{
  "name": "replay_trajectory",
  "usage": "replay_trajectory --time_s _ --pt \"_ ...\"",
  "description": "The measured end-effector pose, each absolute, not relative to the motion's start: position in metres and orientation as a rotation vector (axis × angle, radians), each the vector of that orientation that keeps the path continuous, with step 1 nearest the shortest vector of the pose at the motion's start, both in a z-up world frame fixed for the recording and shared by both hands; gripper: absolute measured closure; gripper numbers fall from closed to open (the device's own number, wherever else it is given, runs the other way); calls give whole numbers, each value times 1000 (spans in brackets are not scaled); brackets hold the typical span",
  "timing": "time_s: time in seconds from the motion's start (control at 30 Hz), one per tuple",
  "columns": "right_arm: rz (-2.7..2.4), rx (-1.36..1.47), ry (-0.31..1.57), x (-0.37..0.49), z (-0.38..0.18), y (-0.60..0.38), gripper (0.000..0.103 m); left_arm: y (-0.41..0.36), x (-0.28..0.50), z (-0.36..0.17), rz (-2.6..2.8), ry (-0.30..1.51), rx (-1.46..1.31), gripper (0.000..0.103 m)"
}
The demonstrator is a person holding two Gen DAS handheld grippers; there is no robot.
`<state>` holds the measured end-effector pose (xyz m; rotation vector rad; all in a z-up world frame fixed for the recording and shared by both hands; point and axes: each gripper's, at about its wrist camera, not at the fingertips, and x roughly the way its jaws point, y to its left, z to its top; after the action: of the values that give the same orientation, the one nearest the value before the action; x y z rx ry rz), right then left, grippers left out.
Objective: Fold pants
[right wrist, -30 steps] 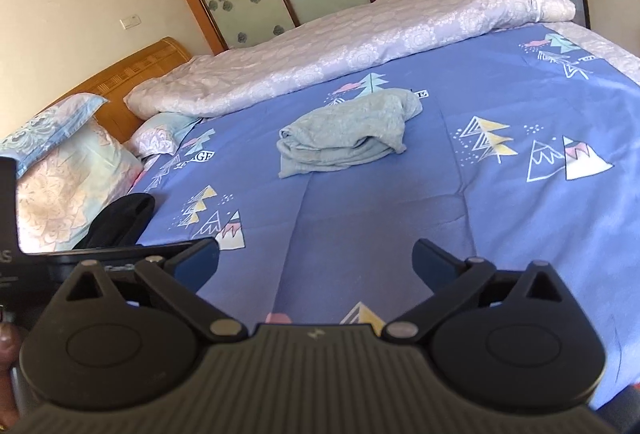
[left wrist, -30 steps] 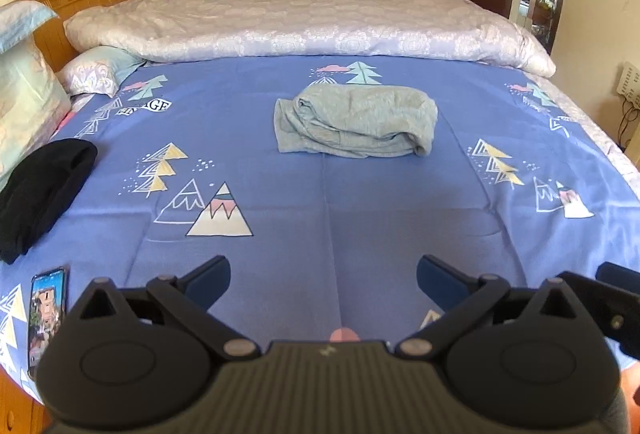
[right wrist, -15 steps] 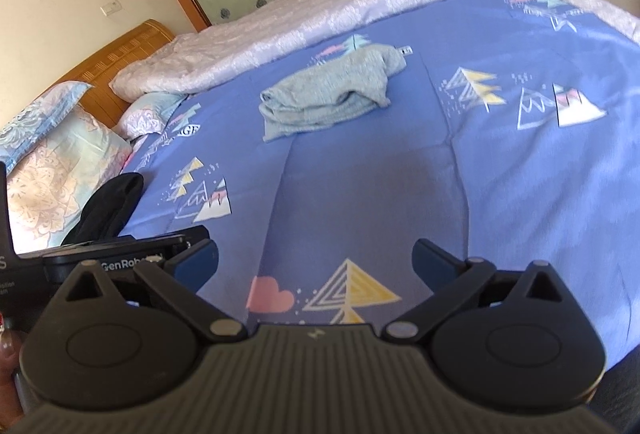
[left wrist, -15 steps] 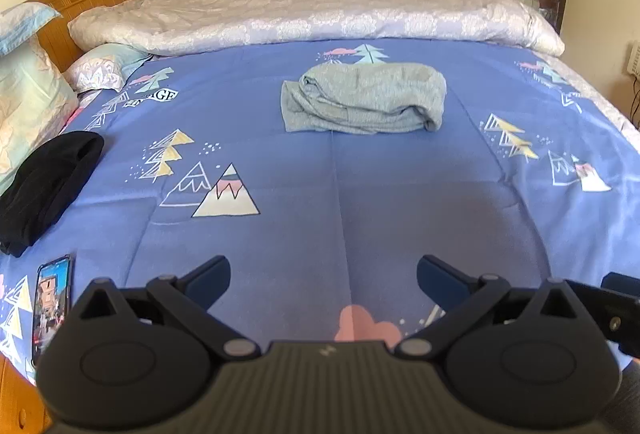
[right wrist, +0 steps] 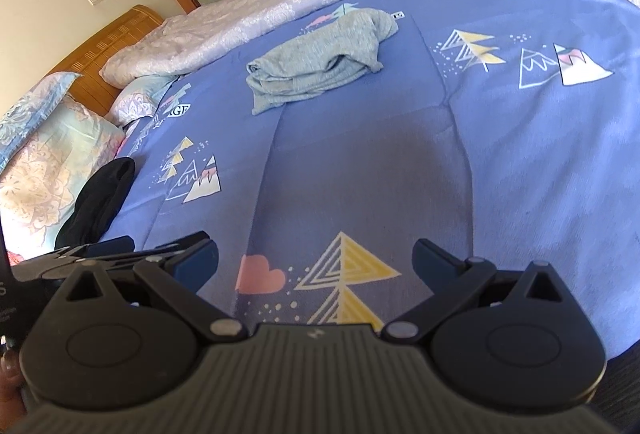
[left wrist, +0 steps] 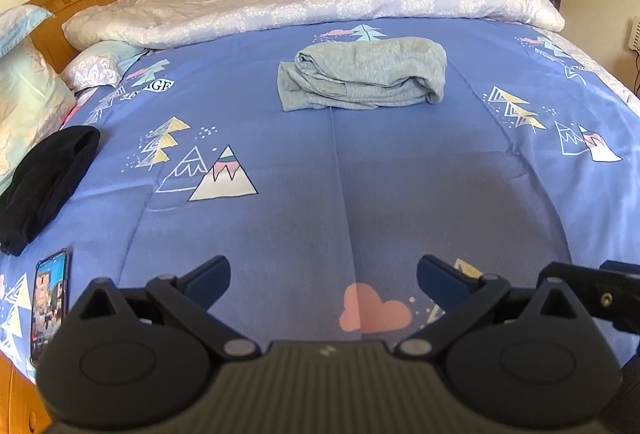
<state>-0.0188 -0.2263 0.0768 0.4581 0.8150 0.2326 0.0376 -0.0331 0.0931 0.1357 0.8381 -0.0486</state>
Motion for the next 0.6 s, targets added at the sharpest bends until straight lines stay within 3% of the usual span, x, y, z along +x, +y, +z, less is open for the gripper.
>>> replay_trajectory --time_s 0.6 --pt "171 368 785 -30 76 -220 0 -27 32 74 -17 943 118 0"
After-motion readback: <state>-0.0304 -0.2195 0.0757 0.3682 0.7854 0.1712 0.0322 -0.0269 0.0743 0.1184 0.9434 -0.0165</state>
